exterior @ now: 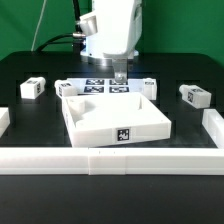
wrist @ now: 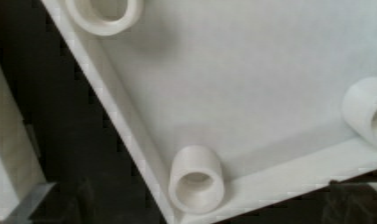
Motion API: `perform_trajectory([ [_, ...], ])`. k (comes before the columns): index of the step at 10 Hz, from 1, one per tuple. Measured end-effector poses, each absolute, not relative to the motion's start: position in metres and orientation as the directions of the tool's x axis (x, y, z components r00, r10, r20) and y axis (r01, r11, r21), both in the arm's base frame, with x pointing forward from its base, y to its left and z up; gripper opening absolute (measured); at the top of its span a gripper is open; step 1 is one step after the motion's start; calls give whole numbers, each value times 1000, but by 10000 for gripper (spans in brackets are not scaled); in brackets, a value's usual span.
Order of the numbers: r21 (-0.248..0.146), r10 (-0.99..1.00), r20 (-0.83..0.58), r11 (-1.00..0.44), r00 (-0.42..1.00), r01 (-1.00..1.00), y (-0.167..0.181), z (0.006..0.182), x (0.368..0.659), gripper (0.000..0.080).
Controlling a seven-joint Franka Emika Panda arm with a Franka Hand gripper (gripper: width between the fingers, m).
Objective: Assemble one leg
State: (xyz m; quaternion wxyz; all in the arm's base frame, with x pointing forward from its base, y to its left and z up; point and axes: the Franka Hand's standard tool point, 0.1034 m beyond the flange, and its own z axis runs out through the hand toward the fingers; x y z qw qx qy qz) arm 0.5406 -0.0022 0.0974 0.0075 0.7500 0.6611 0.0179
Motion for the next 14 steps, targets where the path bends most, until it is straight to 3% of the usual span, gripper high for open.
perform_trajectory([
  [1, 34, 998, -5, -63, 63, 997, -5, 96, 540, 650],
  [2, 19, 997, -19, -69, 69, 997, -4, 96, 540, 650],
  [6, 19, 998, -19, -55, 55, 998, -6, 95, 540, 650],
  [7, 8, 994, -21, 105, -105, 994, -14, 91, 533, 650],
  [10, -27, 976, -17, 215, -215, 976, -23, 78, 514, 650],
  [14, -31, 979, -17, 204, -205, 978, -24, 80, 514, 650],
])
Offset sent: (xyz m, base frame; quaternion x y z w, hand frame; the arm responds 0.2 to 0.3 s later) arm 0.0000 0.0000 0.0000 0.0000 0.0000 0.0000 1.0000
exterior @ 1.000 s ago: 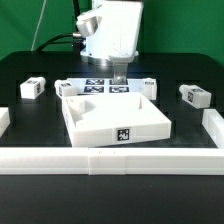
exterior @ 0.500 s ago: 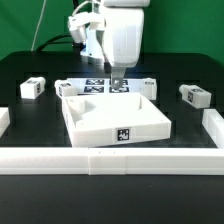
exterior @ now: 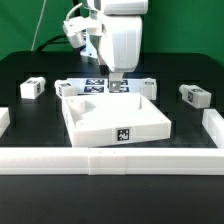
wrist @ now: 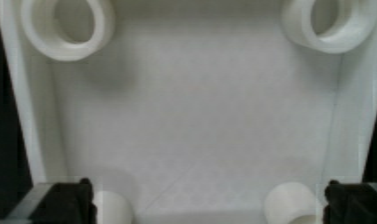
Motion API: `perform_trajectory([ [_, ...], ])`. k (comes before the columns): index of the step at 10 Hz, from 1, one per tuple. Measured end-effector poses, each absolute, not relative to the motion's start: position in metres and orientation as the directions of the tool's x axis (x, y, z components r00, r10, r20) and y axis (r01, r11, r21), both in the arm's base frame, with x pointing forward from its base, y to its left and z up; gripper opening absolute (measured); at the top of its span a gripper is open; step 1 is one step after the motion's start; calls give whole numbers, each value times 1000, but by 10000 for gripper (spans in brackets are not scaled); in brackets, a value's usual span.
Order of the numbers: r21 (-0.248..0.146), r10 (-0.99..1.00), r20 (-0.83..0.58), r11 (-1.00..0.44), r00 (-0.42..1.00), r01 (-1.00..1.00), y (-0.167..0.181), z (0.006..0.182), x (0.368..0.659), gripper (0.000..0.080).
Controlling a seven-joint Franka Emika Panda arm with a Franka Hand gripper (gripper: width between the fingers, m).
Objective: Assemble one leg
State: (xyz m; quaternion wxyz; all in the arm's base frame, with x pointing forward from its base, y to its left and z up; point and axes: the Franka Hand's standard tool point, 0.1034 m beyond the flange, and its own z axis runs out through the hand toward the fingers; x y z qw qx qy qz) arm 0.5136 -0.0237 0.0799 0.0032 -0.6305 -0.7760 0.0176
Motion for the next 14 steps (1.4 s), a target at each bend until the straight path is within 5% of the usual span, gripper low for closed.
perform_trajectory([
  [2, -60, 979, -12, 204, -205, 977, -27, 80, 495, 650],
  [5, -139, 987, 28, 158, -155, 978, -38, 39, 446, 650],
  [11, -179, 989, 46, 145, -139, 973, -41, 15, 436, 650],
  [12, -180, 989, 46, 144, -138, 973, -41, 15, 436, 554],
  [13, -180, 989, 46, 144, -138, 973, -41, 15, 436, 368],
  [14, -180, 989, 46, 144, -138, 973, -41, 15, 436, 368],
])
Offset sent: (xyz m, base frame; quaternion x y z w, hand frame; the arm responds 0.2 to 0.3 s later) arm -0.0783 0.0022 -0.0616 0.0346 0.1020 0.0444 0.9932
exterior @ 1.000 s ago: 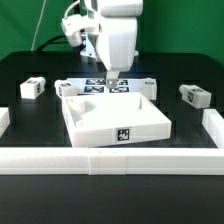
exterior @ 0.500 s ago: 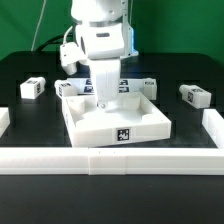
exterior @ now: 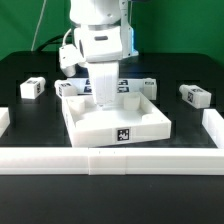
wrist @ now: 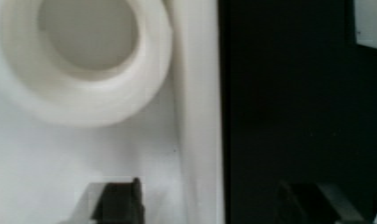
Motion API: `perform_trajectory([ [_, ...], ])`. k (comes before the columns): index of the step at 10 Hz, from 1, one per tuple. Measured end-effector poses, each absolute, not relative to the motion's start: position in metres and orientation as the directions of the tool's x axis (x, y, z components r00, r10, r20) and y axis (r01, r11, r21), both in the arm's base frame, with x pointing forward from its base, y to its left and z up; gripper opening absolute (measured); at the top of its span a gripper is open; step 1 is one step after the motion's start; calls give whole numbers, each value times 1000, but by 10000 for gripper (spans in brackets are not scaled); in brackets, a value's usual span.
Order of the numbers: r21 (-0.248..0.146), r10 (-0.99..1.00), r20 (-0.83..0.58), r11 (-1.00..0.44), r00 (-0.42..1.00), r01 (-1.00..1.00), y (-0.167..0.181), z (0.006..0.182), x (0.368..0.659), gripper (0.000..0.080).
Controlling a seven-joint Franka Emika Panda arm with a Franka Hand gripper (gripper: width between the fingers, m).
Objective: Assemble one leg
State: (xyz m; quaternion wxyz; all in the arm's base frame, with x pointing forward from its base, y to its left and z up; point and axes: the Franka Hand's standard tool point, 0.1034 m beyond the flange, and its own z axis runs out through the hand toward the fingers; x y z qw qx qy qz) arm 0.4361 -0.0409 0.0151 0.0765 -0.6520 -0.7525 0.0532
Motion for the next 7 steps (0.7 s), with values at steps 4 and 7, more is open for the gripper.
perform_trajectory([
  [4, -176, 989, 45, 144, -138, 974, -41, 16, 437, 65],
  [7, -176, 989, 45, 144, -138, 974, -41, 16, 437, 65],
])
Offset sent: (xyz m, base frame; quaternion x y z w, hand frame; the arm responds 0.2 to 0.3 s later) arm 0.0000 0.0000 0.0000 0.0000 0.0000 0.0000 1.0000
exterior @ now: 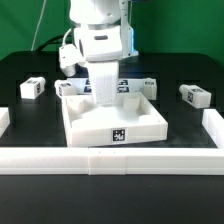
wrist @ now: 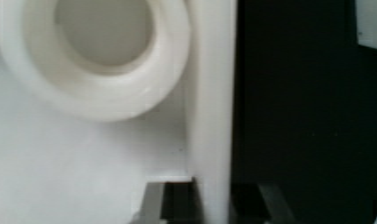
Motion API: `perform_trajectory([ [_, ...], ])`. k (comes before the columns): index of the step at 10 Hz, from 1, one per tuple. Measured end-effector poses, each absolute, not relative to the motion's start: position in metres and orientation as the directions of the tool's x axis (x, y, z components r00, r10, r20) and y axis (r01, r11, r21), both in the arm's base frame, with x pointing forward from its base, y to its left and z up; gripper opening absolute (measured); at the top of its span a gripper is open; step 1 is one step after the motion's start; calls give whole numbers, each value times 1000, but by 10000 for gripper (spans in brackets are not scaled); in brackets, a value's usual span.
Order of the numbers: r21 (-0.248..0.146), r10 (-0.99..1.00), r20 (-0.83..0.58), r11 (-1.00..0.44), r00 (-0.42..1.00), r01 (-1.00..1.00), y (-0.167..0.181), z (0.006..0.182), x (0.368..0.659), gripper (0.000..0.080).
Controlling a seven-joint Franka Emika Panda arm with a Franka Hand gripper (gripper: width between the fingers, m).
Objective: Assemble one leg
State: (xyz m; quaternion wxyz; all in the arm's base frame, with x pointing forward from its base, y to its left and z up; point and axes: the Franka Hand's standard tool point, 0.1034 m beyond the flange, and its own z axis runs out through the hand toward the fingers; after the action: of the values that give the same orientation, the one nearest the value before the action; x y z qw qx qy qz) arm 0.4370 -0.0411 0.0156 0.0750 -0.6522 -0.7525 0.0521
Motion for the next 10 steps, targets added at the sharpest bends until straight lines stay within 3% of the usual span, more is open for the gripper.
perform_trajectory([
  [3, -167, 995, 38, 96, -91, 981, -32, 16, 440, 65],
  [5, -154, 999, 36, 39, -33, 987, 2, 16, 454, 65],
  [10, -119, 999, 45, -3, 8, 993, 45, 16, 490, 65],
])
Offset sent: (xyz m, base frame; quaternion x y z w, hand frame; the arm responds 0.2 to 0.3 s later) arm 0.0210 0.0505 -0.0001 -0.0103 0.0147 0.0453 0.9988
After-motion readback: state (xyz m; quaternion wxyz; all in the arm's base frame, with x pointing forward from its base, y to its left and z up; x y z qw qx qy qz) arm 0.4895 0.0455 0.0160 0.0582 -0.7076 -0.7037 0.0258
